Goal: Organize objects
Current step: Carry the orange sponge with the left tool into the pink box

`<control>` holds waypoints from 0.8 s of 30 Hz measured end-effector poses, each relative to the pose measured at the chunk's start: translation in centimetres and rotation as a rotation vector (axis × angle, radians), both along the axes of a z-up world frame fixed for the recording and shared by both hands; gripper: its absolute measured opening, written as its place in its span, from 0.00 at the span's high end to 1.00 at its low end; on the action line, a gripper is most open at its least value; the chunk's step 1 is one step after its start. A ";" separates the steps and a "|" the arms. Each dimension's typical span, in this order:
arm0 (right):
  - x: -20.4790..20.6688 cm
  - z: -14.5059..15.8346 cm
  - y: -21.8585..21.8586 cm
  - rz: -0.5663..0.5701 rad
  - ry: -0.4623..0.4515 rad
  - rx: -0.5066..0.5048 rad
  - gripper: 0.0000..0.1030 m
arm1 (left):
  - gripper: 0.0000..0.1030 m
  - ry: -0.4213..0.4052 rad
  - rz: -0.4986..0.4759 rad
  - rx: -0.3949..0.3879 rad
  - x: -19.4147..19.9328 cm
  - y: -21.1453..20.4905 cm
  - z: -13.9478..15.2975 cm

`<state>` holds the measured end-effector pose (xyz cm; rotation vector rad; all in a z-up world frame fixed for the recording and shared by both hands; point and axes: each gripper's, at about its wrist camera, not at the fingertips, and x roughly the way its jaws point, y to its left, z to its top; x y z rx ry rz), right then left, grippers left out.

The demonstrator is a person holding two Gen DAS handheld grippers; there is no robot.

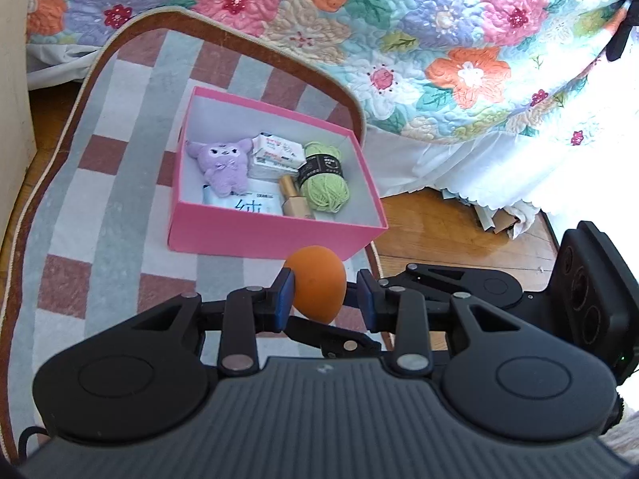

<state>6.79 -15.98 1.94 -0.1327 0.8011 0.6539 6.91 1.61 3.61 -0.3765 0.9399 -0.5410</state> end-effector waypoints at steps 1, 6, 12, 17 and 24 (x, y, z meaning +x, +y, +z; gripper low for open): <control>0.0 0.2 -0.3 -0.003 -0.009 -0.001 0.62 | 0.68 -0.002 -0.004 -0.007 0.1 -0.2 0.0; 0.4 0.1 -1.3 -0.039 -0.019 -0.005 0.62 | 0.68 0.002 -0.016 -0.018 0.8 -1.5 -0.2; 1.2 0.7 -2.1 -0.072 -0.061 -0.024 0.62 | 0.68 -0.014 -0.032 -0.033 2.2 -2.5 0.1; 2.6 1.5 -2.4 -0.088 -0.090 -0.030 0.62 | 0.68 -0.038 -0.050 -0.038 4.2 -2.5 0.8; 6.5 1.8 -1.8 -0.060 -0.112 -0.058 0.63 | 0.68 -0.031 -0.035 -0.026 8.7 -2.8 1.1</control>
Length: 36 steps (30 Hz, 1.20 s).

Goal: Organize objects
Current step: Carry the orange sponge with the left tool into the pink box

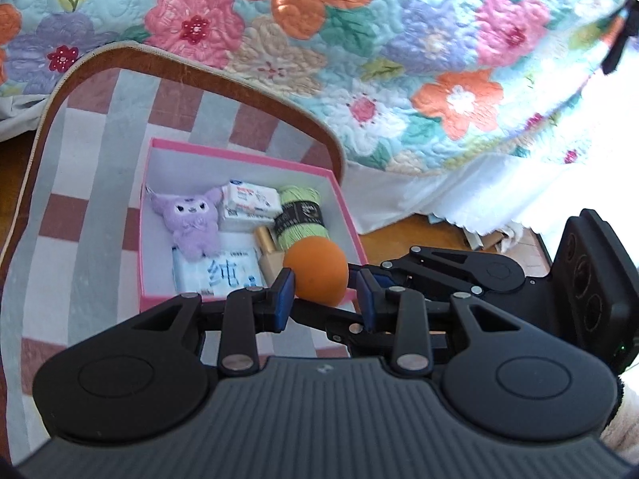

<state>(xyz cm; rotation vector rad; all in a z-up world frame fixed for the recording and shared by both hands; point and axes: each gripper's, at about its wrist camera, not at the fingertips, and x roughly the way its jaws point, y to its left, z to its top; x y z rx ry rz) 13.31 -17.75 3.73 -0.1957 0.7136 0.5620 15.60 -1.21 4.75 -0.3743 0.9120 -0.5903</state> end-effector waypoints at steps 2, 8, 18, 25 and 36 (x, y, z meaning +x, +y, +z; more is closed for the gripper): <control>1.7 -0.2 0.1 0.001 0.008 -0.008 0.62 | 0.68 0.019 0.014 0.002 1.9 -0.2 -0.5; 7.7 -1.8 -0.5 -0.007 0.109 0.003 0.62 | 0.68 0.083 0.050 0.027 7.5 -1.4 -3.3; 15.5 -8.0 -3.0 -0.054 0.323 0.007 0.62 | 0.69 0.219 0.089 0.039 13.4 -4.6 -10.8; 17.2 -11.7 -2.5 -0.019 0.340 -0.121 0.63 | 0.69 0.287 0.132 0.018 14.5 -5.4 -15.2; 17.3 -13.8 -1.9 0.009 0.302 -0.277 0.61 | 0.68 0.303 0.174 0.046 14.7 -5.7 -16.9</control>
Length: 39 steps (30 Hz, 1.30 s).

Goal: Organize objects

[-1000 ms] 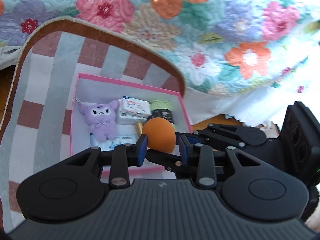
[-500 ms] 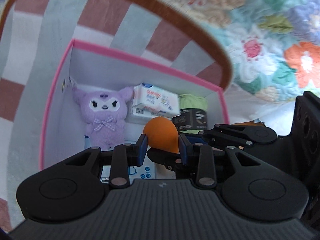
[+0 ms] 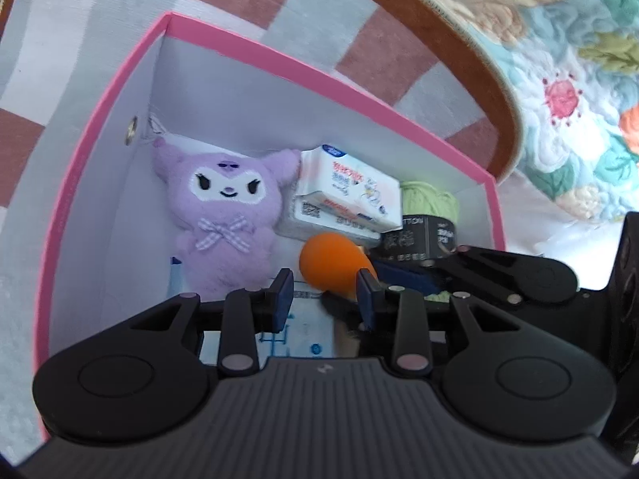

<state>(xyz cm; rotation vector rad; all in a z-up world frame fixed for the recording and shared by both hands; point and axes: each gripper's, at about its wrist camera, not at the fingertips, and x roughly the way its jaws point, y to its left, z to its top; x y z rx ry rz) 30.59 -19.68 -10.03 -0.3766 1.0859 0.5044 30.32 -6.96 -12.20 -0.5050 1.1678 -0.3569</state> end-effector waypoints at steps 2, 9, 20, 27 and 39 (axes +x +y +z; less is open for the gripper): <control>-0.3 -0.1 -0.2 0.007 -0.015 -0.037 0.61 | 0.68 0.002 -0.007 0.000 -0.2 0.1 -0.2; -1.6 1.6 -2.2 -0.063 -0.033 0.043 0.61 | 0.64 -0.027 0.011 0.045 -1.9 1.1 1.0; -7.2 6.1 -4.9 -0.211 -0.072 0.285 0.61 | 0.59 -0.138 -0.046 0.189 -6.6 2.1 8.1; -11.1 9.8 -4.8 -0.219 -0.131 0.291 0.56 | 0.50 -0.190 -0.084 0.255 -10.9 2.7 12.7; -17.6 14.4 -3.7 -0.230 -0.185 0.271 0.48 | 0.43 -0.199 -0.092 0.259 -17.5 3.6 16.2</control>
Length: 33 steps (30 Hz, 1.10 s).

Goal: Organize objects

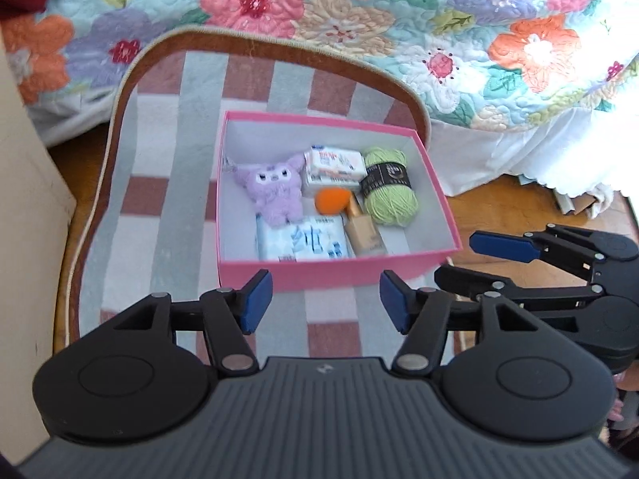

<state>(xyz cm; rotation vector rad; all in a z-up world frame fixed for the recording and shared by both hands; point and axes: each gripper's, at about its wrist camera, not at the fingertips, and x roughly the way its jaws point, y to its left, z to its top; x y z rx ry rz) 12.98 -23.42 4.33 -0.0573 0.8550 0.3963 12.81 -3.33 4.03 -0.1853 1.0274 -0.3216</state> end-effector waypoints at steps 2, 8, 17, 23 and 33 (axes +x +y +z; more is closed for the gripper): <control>-1.2 0.4 -0.3 -0.008 -0.010 0.007 0.48 | 0.42 -0.002 -0.015 -0.032 -1.1 0.3 0.7; -4.0 1.5 -0.8 -0.047 -0.010 0.031 0.46 | 0.37 -0.031 0.007 0.021 -3.9 0.8 1.9; -5.8 2.1 -1.1 -0.124 -0.031 0.021 0.23 | 0.20 0.011 0.051 0.068 -5.1 0.7 1.2; -5.6 1.2 -1.8 -0.224 0.024 0.053 0.07 | 0.06 0.019 0.102 0.108 -5.2 0.6 0.5; -6.4 1.1 -2.1 -0.278 0.054 0.034 0.07 | 0.05 0.060 0.121 0.166 -5.3 0.5 -0.5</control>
